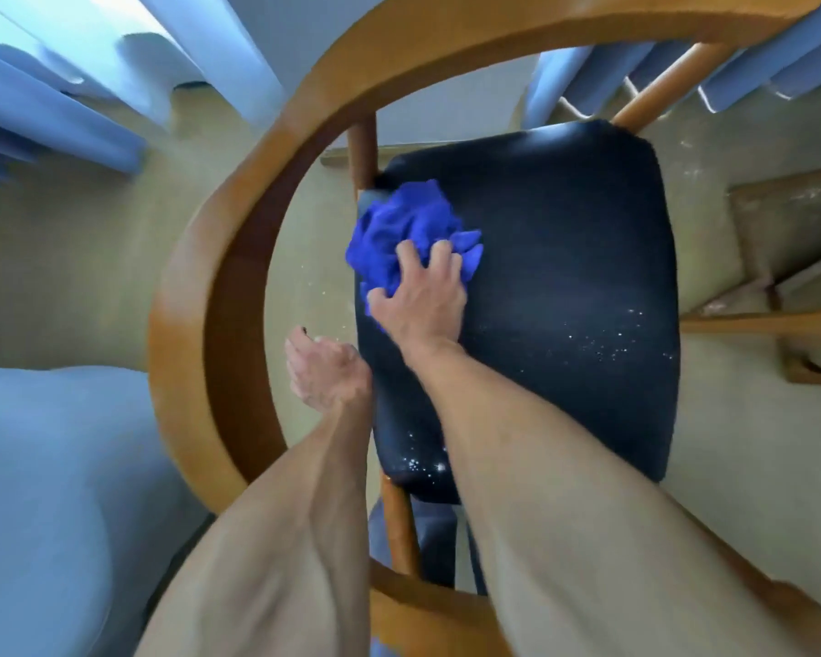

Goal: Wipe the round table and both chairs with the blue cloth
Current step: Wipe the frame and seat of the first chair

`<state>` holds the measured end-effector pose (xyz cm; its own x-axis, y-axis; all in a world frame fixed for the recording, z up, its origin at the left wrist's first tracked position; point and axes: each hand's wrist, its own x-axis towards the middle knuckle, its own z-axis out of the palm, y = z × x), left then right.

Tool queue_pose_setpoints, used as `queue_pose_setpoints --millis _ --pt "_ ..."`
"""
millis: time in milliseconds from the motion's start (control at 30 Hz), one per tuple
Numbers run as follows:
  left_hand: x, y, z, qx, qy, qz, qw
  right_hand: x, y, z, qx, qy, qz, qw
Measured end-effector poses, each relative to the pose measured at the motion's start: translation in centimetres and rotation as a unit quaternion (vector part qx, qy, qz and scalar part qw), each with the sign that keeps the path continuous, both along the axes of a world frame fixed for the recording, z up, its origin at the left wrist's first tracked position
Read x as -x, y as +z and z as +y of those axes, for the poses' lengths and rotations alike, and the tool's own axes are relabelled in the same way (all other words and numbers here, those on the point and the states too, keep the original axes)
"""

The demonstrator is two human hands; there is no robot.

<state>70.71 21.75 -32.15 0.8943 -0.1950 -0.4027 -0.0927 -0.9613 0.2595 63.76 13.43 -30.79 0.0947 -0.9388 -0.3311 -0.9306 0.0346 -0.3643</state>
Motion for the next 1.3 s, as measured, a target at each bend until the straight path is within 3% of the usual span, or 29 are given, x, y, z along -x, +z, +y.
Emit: queue_pose_setpoints --millis 167,267,367,467,633,900,1000,1167,1300 --pt "-2.0 -0.5 1.3 0.009 0.091 -0.004 0.996 -2.9 -0.1 2.7 -0.011 0.11 0.03 0.993" --pt "-0.4 -0.7 1.1 0.008 0.022 0.031 0.999 -0.5 -0.3 2.0 -0.015 0.13 0.016 0.991" --pt "1.9 -0.5 0.5 0.022 -0.066 0.041 0.997 2.3 -0.3 2.5 0.006 0.071 0.01 0.997" --pt "4.1 -0.3 -0.7 0.002 -0.146 -0.008 0.989 5.1 -0.4 2.8 0.017 0.034 0.025 0.999" --pt "8.7 0.4 -3.1 0.024 -0.343 -0.068 0.937 11.7 -0.4 1.8 0.043 -0.012 0.027 0.999" --pt "19.5 0.7 -5.6 0.05 -0.382 -0.06 0.921 24.1 -0.1 -0.2 0.068 -0.1 0.078 0.99" --pt "23.6 0.8 -5.9 0.066 -0.406 -0.044 0.91 27.8 0.1 -0.9 0.033 -0.179 0.049 0.982" --pt "26.5 0.3 -6.3 0.074 -0.443 -0.036 0.892 33.9 -0.1 -2.5 -0.137 -0.395 -0.025 0.908" --pt "26.5 0.4 -5.7 0.061 -0.407 -0.038 0.91 34.8 -1.4 -1.1 -0.144 -0.439 -0.104 0.881"
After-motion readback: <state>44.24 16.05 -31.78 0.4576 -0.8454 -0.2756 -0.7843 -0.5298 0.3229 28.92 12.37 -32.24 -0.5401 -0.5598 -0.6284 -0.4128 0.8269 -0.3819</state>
